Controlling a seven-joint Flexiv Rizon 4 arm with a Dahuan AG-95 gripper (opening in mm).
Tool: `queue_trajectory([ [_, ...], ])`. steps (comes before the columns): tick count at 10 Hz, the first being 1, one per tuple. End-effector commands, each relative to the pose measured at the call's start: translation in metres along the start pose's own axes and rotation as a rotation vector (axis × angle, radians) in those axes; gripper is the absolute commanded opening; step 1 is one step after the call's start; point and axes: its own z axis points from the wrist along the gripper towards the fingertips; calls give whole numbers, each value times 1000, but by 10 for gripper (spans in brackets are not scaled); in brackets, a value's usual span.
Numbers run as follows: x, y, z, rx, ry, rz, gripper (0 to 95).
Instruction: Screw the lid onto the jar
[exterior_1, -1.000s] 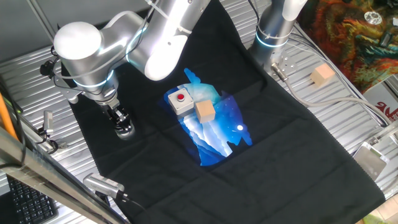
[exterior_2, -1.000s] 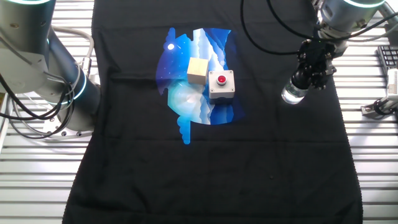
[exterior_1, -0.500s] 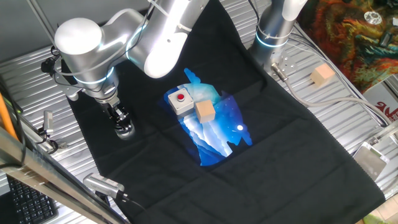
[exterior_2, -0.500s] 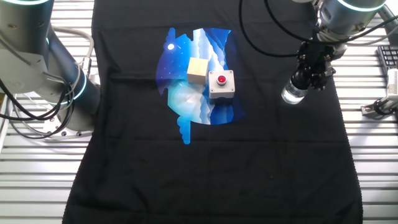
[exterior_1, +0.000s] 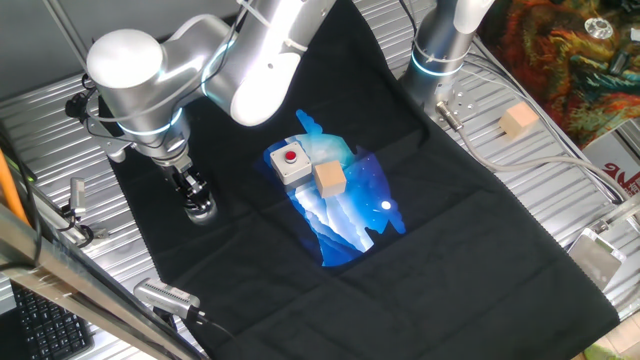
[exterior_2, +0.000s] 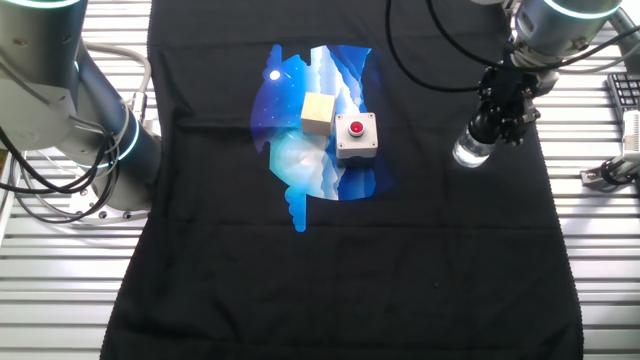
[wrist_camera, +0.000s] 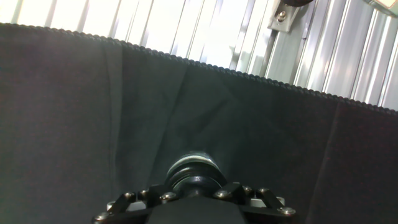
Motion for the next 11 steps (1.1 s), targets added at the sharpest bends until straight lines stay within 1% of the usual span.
queue_trajectory([
  [1,0,0,1,2,0,-5,760],
  [7,0,0,1,2,1,-9,760],
  [11,-1,0,0,1,-5,-13,760],
])
